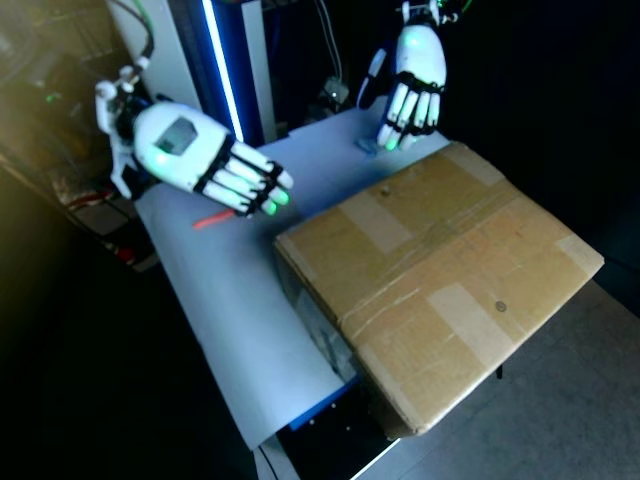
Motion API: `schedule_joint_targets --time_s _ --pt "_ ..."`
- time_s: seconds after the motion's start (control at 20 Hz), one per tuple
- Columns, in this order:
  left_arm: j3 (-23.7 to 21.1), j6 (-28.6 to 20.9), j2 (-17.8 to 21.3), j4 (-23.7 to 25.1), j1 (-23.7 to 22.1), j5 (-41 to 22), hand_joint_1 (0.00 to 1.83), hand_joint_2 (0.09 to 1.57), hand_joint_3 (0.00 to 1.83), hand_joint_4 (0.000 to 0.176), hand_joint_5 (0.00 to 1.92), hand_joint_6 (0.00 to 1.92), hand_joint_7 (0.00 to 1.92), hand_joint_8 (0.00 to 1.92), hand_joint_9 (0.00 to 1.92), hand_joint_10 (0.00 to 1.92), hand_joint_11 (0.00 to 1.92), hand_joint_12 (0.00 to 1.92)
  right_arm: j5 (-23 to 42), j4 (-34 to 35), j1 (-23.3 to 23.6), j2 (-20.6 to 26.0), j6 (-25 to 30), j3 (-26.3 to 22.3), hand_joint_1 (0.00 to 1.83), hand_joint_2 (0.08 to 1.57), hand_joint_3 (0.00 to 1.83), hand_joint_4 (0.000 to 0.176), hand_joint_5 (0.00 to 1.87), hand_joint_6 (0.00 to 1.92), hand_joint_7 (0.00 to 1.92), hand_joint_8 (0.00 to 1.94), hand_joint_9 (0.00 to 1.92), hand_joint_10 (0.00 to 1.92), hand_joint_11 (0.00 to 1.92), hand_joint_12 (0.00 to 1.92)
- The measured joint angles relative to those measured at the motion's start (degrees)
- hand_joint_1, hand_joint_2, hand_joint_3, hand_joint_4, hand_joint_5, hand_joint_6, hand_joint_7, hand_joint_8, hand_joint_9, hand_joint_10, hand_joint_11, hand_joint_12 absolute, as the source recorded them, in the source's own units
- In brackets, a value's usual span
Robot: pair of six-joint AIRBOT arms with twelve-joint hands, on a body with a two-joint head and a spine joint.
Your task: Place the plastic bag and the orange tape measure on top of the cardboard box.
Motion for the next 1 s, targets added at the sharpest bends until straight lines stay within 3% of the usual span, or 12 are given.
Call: schedule_joint_targets --time_s 0.1,0.15,0.25,0.4,0.55,0.7,1.0 --pt "0.0 2.3 -0.2 -0.1 -0.6 0.0 0.59 1.3 0.25 0.0 0.0 0.0 0.0 0.0 0.0 0.0 0.0 0.0 -0.1 0.0 0.0 -0.3 -0.2 0.2 0.75 0.79 0.06 0.0 0.15 0.92 0.24 0.72 0.08 1.1 0.0 1.82" --pt "0.1 3.0 -0.7 -0.5 -0.7 0.0 0.52 1.38 0.12 0.0 0.0 0.0 0.0 0.0 0.0 0.0 0.0 0.0 0.0 0.0 0.0 -0.6 -0.2 0.6 0.74 0.81 0.06 0.0 0.14 0.92 0.22 0.71 0.06 1.1 0.0 1.8" --pt "0.7 3.1 -1.8 -1.3 -0.7 -0.6 0.56 1.39 0.07 0.0 0.0 0.0 0.0 0.0 0.0 0.0 0.0 0.0 -0.1 0.3 0.0 -1.3 -0.3 1.3 0.74 0.84 0.03 0.0 0.19 0.87 0.28 0.67 0.14 1.06 0.0 1.75" --pt "0.7 3.2 -2.1 -1.9 -0.7 -1.5 0.52 1.42 0.06 0.0 0.0 0.0 0.0 0.0 0.0 0.0 0.0 0.0 -0.1 1.0 0.0 -2.7 -0.3 2.2 0.71 0.87 0.02 0.0 0.14 0.81 0.24 0.6 0.1 1.04 0.0 1.67" --pt "0.4 3.1 -2.3 -3.0 -0.5 -2.6 0.52 1.41 0.05 0.0 0.0 0.0 0.0 0.0 0.0 0.0 0.0 0.0 0.0 1.8 0.1 -3.5 -0.3 2.7 0.73 0.87 0.0 0.0 0.2 0.73 0.28 0.54 0.14 1.02 0.0 1.71" --pt "0.0 3.1 -2.2 -2.9 0.1 -3.0 0.6 1.39 0.04 0.0 0.0 0.0 0.0 0.0 0.0 0.0 0.0 0.0 -0.1 2.0 0.6 -4.0 -0.3 3.1 0.69 0.89 0.01 0.0 0.26 0.62 0.35 0.44 0.2 0.92 0.0 1.61" --pt "1.4 4.3 -4.2 -5.6 0.2 -4.4 0.7 1.36 0.03 0.0 0.0 0.0 0.0 0.0 0.0 0.0 0.0 0.0 0.0 2.9 1.1 -6.9 -0.4 5.4 0.68 0.88 0.0 0.0 0.22 0.68 0.36 0.38 0.22 0.9 0.0 1.6"
